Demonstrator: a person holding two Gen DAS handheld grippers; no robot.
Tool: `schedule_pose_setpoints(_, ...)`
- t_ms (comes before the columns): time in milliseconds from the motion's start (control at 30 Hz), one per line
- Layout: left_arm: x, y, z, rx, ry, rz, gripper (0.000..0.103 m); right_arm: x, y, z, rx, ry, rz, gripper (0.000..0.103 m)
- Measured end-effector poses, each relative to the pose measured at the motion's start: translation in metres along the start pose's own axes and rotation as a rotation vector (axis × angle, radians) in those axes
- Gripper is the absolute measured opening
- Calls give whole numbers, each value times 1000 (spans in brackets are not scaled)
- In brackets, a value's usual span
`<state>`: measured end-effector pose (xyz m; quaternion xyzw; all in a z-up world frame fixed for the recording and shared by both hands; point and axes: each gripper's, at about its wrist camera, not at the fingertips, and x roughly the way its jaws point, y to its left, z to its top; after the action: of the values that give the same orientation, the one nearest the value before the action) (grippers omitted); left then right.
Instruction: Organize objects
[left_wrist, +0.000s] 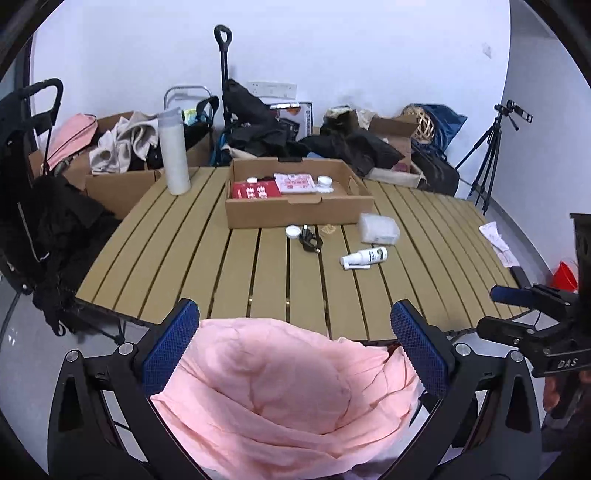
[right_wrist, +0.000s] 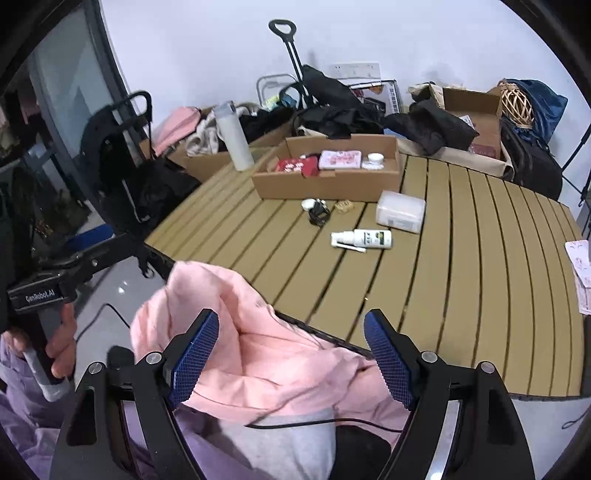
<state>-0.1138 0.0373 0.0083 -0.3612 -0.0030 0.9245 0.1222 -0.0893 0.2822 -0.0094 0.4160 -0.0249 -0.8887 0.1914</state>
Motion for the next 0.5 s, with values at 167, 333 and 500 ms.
schedule_pose_setpoints(167, 14, -1, 0, -29, 20, -1, 103, 4, -12, -1, 42, -29, -19, 84)
schedule_pose_setpoints(333, 50, -7, 8, -44, 84, 10, 103, 29, -37, -2, 94, 17, -64, 83)
schedule_pose_setpoints(500, 113, -14, 32, -83, 76, 12, 101, 39, -56, 12, 103, -30, -48, 70)
